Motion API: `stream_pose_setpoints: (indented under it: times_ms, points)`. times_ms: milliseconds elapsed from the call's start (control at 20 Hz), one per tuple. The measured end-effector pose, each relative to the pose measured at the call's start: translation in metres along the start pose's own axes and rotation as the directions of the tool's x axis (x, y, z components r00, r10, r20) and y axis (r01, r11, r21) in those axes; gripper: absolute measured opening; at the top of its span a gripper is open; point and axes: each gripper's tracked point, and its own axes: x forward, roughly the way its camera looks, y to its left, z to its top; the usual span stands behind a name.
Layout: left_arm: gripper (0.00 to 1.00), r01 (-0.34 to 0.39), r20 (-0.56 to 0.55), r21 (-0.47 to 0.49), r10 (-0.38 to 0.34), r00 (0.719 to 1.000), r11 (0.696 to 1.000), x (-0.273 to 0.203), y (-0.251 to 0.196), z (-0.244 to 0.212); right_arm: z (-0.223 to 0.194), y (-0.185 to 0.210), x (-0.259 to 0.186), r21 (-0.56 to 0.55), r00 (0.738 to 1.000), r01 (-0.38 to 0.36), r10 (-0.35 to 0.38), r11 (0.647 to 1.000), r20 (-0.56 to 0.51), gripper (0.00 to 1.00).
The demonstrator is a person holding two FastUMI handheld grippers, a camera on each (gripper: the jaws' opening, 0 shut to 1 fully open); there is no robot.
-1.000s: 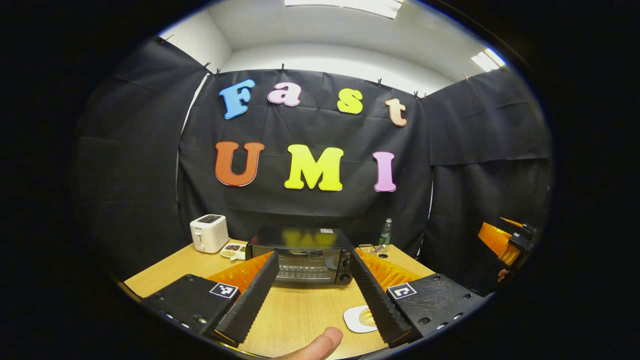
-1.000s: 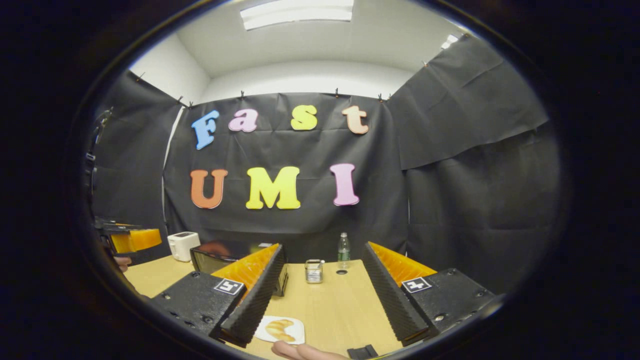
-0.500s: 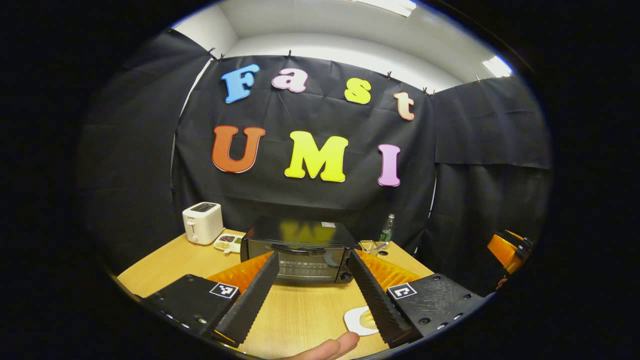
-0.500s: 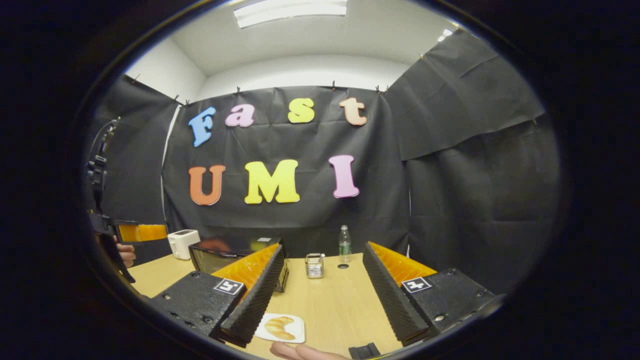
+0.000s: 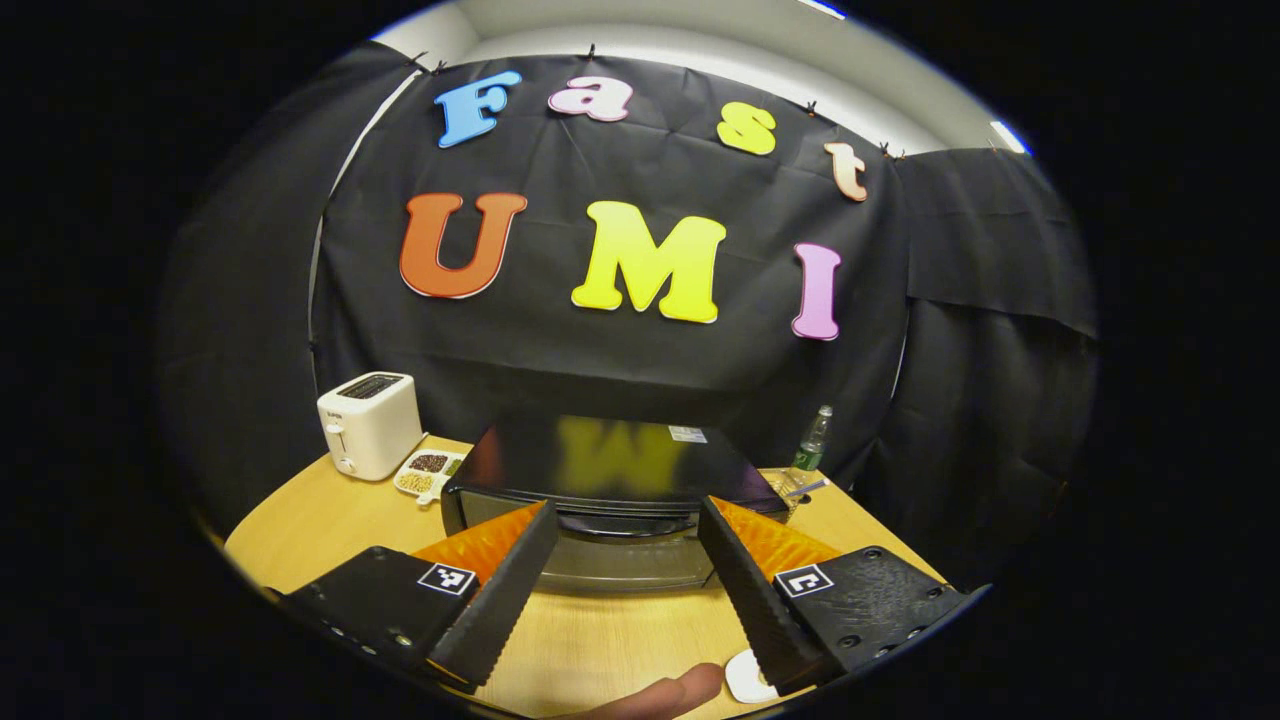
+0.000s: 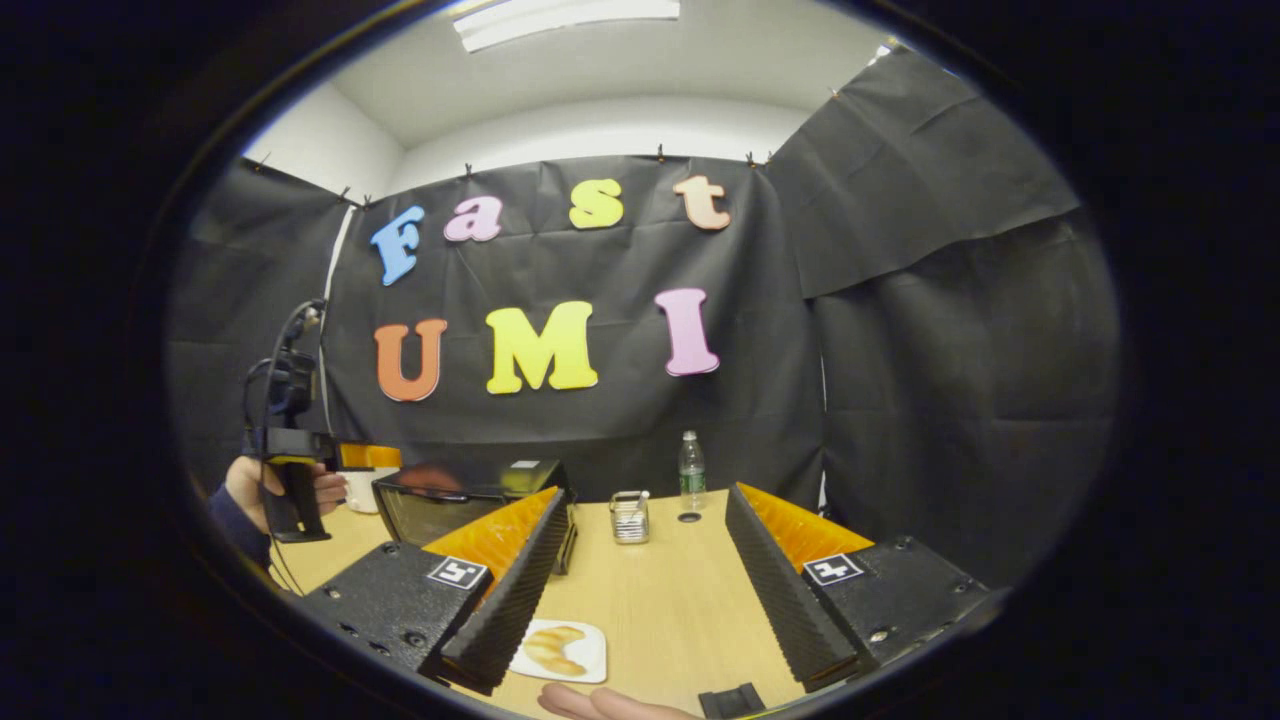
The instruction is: Open the electric oven with the left hand, put the food in, and close the electric oven.
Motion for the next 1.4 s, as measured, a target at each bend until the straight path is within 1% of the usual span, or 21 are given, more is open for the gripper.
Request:
stream_pose_setpoints:
  times_ms: [100, 250, 400, 500, 550, 650, 800, 1000, 1050, 1100, 1400]
  points:
    - [0.93, -0.016, -0.048, 0.003, 0.016, 0.999, 1.0, 0.026, 0.004, -0.014, -0.005, -0.004, 0.005, 0.011, 1.0, -0.007, 0.007, 1.0, -0.003, 0.96]
    - [0.93, -0.035, -0.078, 0.026, 0.037, 0.996, 0.999, 0.052, 0.009, -0.027, -0.015, -0.012, 0.011, 0.014, 1.0, -0.006, 0.006, 1.0, -0.017, 0.96]
    - [0.93, -0.039, -0.088, 0.039, 0.042, 0.995, 0.998, 0.065, 0.01, -0.033, -0.023, -0.019, 0.016, 0.028, 1.0, 0.004, -0.003, 1.0, -0.029, 0.96]
    - [0.95, -0.049, -0.104, 0.053, 0.055, 0.993, 0.997, 0.068, 0.013, -0.041, -0.027, -0.021, 0.018, 0.029, 0.999, 0.009, -0.008, 1.0, -0.037, 0.96]
    - [0.97, -0.057, -0.101, 0.077, 0.065, 0.993, 0.995, 0.068, 0.013, -0.041, -0.028, -0.022, 0.019, 0.03, 0.999, 0.011, -0.009, 1.0, -0.04, 0.96]
    - [0.97, -0.069, -0.11, 0.117, 0.082, 0.991, 0.991, 0.062, 0.013, -0.044, -0.029, -0.02, 0.018, 0.032, 0.999, 0.008, -0.006, 0.999, -0.042, 0.96]
    - [0.98, -0.07, -0.147, 0.111, 0.086, 0.985, 0.991, 0.051, 0.012, -0.052, -0.03, -0.017, 0.016, 0.031, 0.999, 0.003, -0.002, 1.0, -0.043, 0.96]
    - [0.98, -0.061, -0.159, 0.108, 0.077, 0.984, 0.992, 0.03, 0.01, -0.063, -0.033, -0.007, 0.012, 0.007, 0.999, -0.012, 0.012, 1.0, -0.045, 0.96]
    - [0.97, -0.067, -0.173, 0.104, 0.085, 0.981, 0.992, 0.02, 0.011, -0.071, -0.034, -0.006, 0.011, 0.0, 0.999, -0.013, 0.013, 1.0, -0.047, 0.96]
    - [0.97, -0.069, -0.151, 0.108, 0.085, 0.985, 0.992, 0.011, 0.009, -0.07, -0.034, -0.005, 0.01, -0.007, 0.999, -0.013, 0.013, 1.0, -0.05, 0.96]
    - [0.97, -0.093, -0.159, 0.115, 0.111, 0.981, 0.989, -0.015, 0.011, -0.109, -0.04, -0.001, 0.008, -0.017, 0.998, -0.015, 0.013, 1.0, -0.063, 0.96]
